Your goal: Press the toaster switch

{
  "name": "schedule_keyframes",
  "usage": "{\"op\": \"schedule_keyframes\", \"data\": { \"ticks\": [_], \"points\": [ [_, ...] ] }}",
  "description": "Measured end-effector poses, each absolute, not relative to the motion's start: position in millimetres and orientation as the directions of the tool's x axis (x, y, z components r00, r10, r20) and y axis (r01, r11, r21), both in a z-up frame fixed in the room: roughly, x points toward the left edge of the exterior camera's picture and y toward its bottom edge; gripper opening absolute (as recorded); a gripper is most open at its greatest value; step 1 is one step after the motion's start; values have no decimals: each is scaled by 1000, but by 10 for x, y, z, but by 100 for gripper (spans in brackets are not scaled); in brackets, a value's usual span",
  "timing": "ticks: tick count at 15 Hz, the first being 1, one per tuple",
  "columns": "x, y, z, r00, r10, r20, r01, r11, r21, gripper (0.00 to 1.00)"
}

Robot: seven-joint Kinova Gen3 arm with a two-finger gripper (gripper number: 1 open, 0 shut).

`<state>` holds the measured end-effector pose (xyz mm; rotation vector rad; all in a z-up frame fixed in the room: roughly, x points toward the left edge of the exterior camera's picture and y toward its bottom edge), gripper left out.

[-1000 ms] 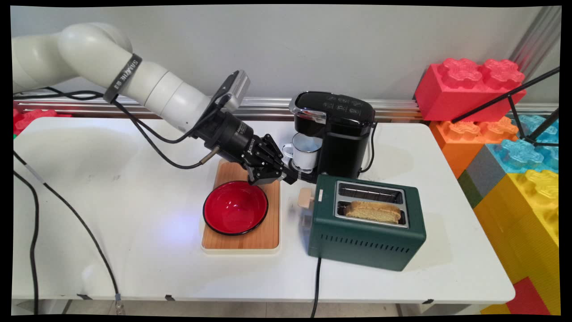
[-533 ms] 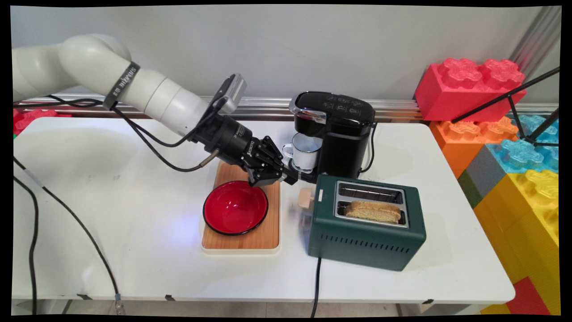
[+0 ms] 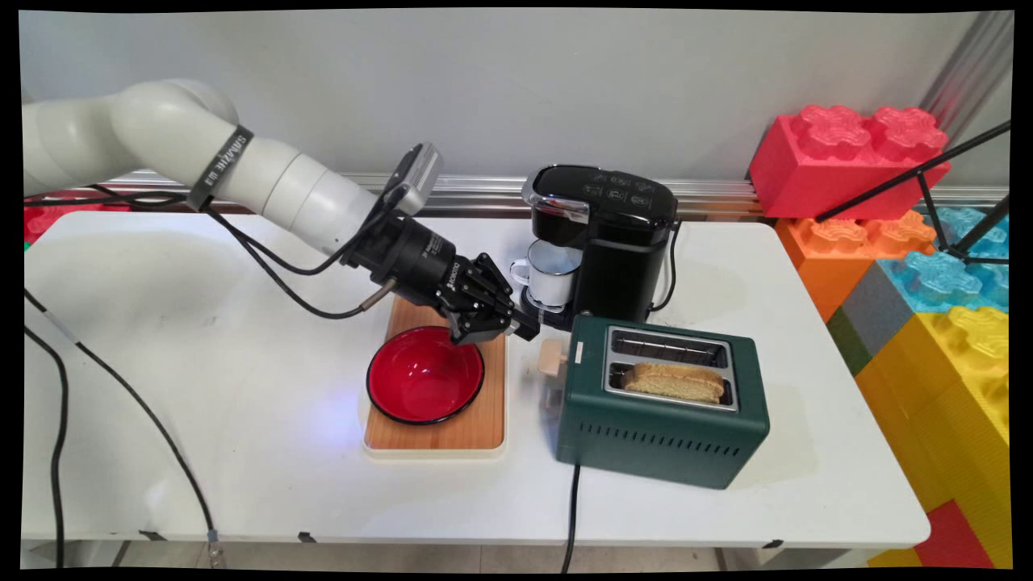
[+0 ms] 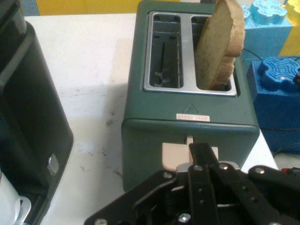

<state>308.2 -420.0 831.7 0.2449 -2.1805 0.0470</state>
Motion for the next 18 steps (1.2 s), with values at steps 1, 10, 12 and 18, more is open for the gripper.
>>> {"op": "schedule_keyframes", "data": {
  "ticks": [1,10,12,18],
  "points": [
    [3081,-4197,8306,-564,-157,811,-191,980,57,0],
    [3003,-4197,8155,-558,-144,817,-187,981,45,0],
    [2987,-4198,8127,-558,-141,818,-186,982,42,0],
    [2915,-4215,8044,-553,-136,822,-186,982,37,0]
  ]
}}
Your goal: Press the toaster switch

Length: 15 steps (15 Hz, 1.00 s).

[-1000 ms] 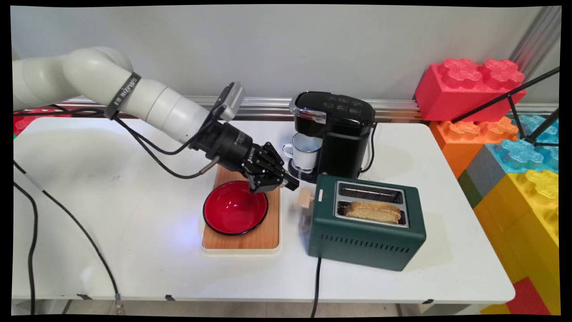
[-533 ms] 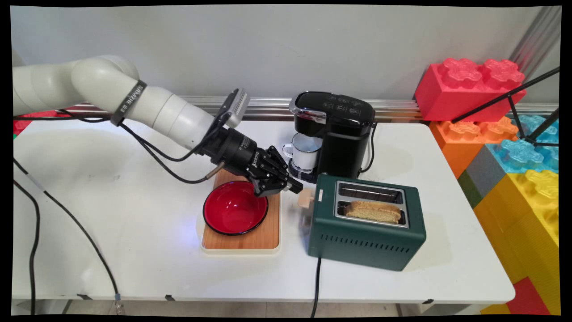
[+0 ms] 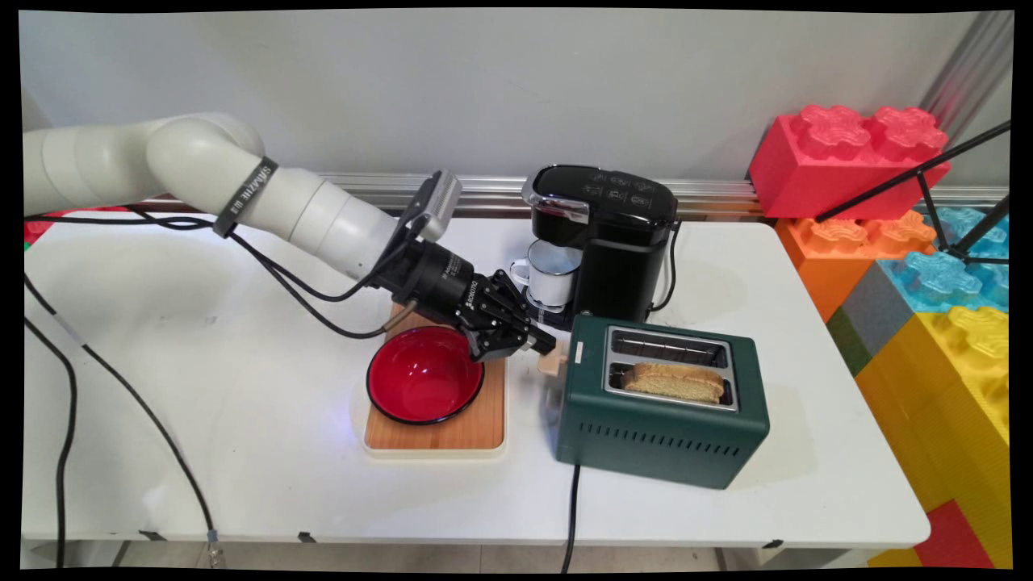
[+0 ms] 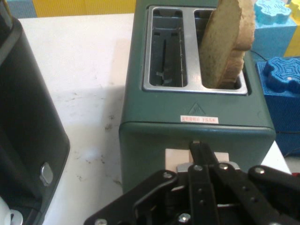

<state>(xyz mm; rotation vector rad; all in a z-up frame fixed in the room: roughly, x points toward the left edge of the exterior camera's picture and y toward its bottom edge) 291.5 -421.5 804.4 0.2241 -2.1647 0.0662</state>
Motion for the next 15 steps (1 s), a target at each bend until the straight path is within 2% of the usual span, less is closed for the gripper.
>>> {"op": "schedule_keyframes", "data": {
  "ticks": [15],
  "points": [
    [2859,-4210,7868,-561,-135,817,-187,982,34,0]
  ]
}}
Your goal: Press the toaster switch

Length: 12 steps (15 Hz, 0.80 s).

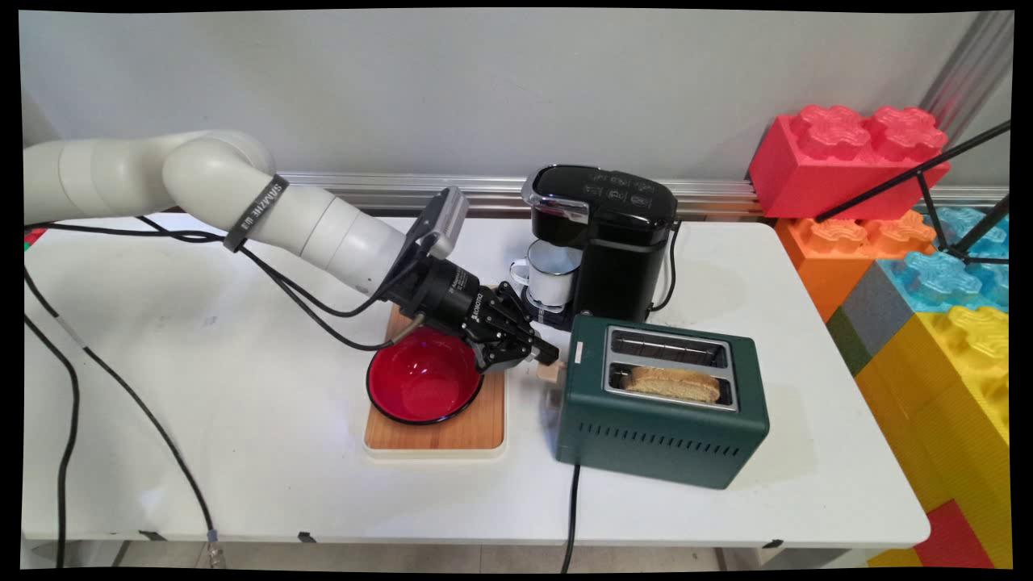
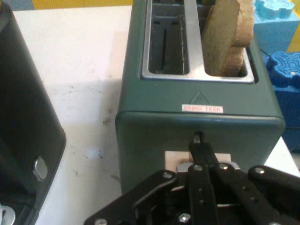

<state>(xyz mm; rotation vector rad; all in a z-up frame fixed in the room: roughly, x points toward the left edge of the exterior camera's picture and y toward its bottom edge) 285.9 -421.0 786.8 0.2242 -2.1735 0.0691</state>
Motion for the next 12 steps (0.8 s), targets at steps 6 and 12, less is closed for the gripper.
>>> {"op": "schedule_keyframes", "data": {
  "ticks": [6,12],
  "points": [
    [2860,-4210,7782,-570,-138,810,-190,981,33,0],
    [2846,-4206,7704,-578,-146,803,-198,980,36,0]
  ]
}}
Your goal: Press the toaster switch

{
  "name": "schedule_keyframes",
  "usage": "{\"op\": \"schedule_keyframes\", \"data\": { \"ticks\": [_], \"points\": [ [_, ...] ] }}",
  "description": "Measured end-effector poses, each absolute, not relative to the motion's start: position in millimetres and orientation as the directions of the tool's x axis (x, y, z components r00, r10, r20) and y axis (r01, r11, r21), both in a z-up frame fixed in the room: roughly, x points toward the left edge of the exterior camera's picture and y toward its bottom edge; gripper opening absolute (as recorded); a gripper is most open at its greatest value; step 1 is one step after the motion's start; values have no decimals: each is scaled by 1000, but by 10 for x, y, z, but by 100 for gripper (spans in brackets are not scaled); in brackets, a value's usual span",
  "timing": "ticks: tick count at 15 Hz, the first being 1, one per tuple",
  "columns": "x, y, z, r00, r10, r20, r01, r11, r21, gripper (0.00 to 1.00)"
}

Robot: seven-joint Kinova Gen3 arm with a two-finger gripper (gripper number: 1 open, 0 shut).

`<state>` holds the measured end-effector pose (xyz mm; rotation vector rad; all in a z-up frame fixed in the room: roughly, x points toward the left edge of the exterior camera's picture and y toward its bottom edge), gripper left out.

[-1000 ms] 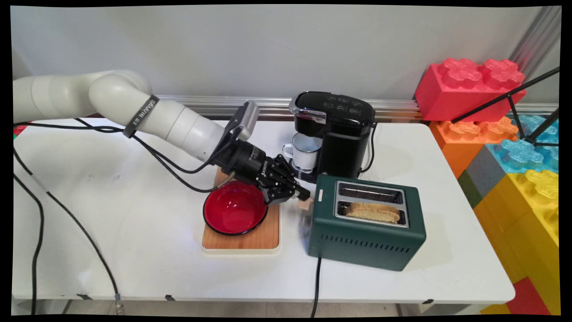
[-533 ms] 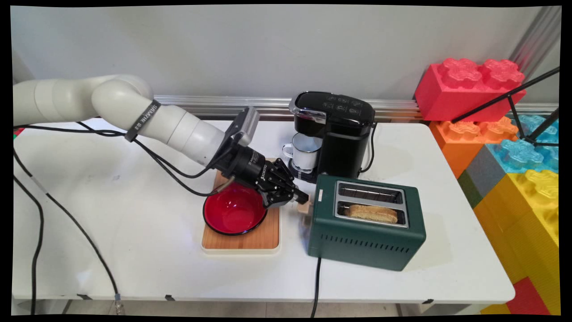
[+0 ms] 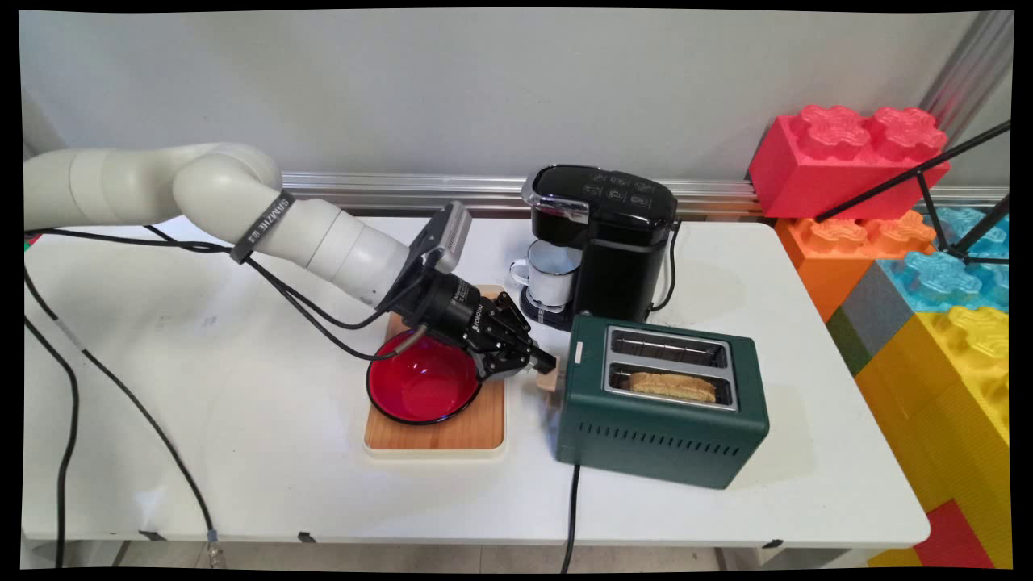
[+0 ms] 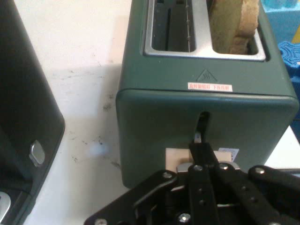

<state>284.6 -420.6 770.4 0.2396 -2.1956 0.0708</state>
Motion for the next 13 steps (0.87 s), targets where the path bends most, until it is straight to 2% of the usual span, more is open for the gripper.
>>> {"op": "schedule_keyframes", "data": {
  "ticks": [13],
  "points": [
    [2816,-4211,7571,-589,-157,793,-208,977,39,0]
  ]
}}
